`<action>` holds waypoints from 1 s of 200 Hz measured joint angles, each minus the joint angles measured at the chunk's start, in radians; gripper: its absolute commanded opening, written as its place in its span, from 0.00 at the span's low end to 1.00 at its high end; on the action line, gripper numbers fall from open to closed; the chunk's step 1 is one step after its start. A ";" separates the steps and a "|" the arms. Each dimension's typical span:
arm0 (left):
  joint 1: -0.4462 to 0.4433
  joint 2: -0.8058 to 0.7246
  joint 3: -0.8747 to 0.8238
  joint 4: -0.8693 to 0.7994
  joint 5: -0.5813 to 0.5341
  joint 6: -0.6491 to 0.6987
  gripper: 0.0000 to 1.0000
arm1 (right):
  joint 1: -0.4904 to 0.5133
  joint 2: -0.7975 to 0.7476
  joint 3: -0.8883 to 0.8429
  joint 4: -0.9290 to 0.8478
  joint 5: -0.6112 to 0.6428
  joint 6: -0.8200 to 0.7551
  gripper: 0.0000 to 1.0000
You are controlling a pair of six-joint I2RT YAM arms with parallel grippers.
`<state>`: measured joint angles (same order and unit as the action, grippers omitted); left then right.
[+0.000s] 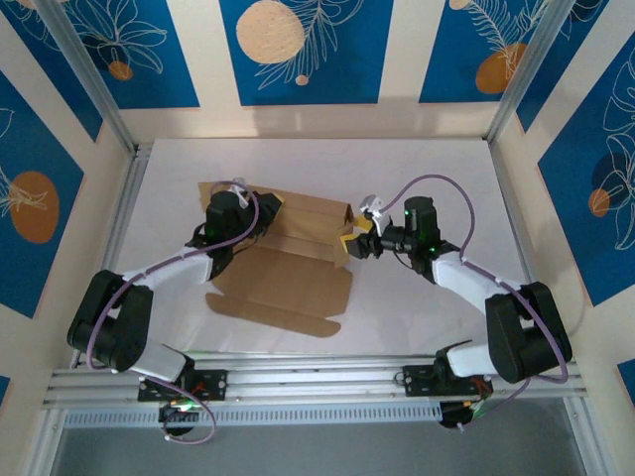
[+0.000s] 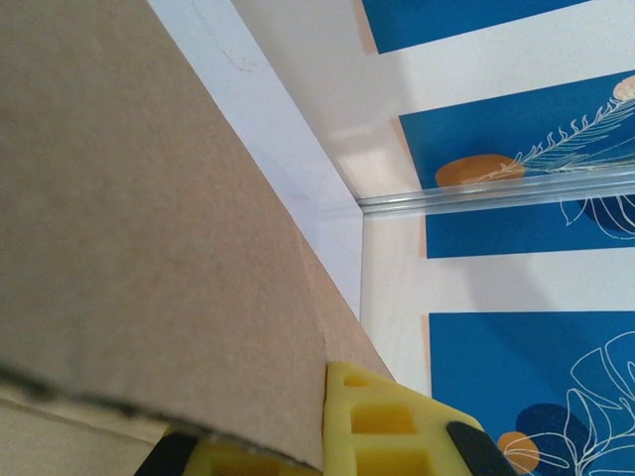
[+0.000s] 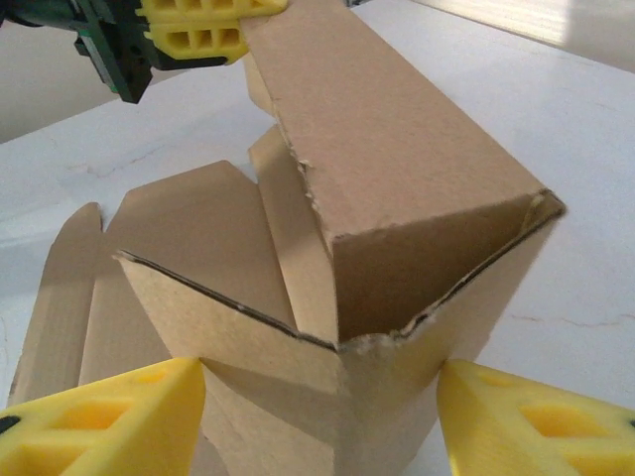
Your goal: Fold the paper box
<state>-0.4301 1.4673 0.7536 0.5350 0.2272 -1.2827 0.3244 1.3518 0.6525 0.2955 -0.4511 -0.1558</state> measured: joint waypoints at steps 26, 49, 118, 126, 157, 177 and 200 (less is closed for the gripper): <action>-0.006 0.000 -0.032 -0.003 0.000 0.003 0.00 | 0.064 0.000 0.001 -0.050 0.064 -0.009 0.64; -0.008 -0.002 -0.060 0.002 -0.008 0.010 0.00 | 0.102 0.000 0.001 -0.076 0.129 -0.013 0.64; -0.018 -0.051 -0.113 0.019 -0.064 0.029 0.00 | 0.231 0.023 0.013 -0.070 0.423 0.001 0.66; -0.018 -0.051 -0.113 0.022 -0.072 0.029 0.00 | 0.248 0.037 0.020 -0.064 0.467 0.003 0.66; -0.018 -0.051 -0.115 0.029 -0.086 0.029 0.00 | 0.287 0.110 0.061 -0.056 0.635 0.059 0.67; -0.020 -0.051 -0.124 0.046 -0.081 0.029 0.00 | 0.292 0.172 0.098 -0.057 0.713 0.103 0.67; -0.021 -0.051 -0.138 0.071 -0.079 0.026 0.00 | 0.291 0.235 0.133 -0.057 0.768 0.149 0.63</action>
<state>-0.4511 1.4162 0.6159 0.6064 0.1482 -1.2572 0.6159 1.5864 0.7853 0.2382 0.3168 -0.0071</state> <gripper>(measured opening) 0.047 0.656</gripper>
